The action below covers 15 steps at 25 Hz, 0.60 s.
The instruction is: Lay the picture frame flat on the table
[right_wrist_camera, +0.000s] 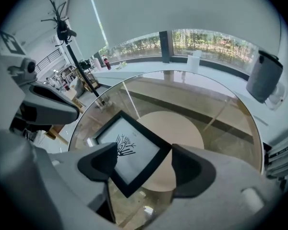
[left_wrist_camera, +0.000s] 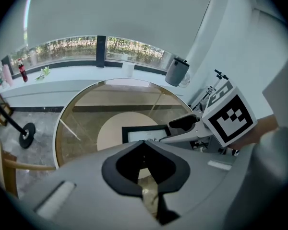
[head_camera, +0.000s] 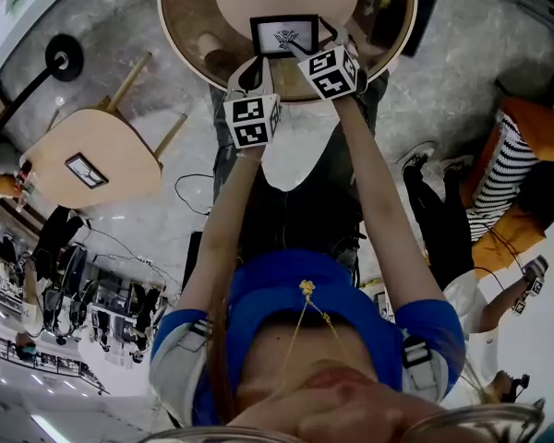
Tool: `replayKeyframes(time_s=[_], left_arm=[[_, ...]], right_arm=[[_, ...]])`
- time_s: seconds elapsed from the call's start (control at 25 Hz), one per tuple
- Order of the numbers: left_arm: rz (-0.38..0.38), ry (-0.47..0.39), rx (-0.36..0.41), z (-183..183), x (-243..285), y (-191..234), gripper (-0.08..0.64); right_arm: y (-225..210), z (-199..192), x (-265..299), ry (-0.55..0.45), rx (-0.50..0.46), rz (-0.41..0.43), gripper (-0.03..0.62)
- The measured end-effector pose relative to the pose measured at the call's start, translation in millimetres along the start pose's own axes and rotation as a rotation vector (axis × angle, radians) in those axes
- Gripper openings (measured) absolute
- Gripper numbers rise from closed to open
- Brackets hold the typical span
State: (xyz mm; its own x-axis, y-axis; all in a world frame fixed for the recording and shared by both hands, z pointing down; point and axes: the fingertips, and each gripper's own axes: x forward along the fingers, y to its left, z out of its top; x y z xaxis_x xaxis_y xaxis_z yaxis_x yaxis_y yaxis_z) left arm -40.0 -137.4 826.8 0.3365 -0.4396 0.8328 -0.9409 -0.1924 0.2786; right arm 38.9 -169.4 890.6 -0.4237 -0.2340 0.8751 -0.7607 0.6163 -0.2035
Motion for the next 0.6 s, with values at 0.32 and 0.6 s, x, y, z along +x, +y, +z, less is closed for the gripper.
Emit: replayKeyframes(time_s=[0.32, 0.6], left_arm=[[-0.008, -0.027, 0.019, 15, -13, -14, -0.002], [-0.035, -0.078, 0.03, 44, -38, -28, -0.002]], right_arm=[[21, 12, -28, -0.032, -0.077, 0.087, 0.147], [43, 36, -68, -0.075, -0.128, 0.134, 0.002]])
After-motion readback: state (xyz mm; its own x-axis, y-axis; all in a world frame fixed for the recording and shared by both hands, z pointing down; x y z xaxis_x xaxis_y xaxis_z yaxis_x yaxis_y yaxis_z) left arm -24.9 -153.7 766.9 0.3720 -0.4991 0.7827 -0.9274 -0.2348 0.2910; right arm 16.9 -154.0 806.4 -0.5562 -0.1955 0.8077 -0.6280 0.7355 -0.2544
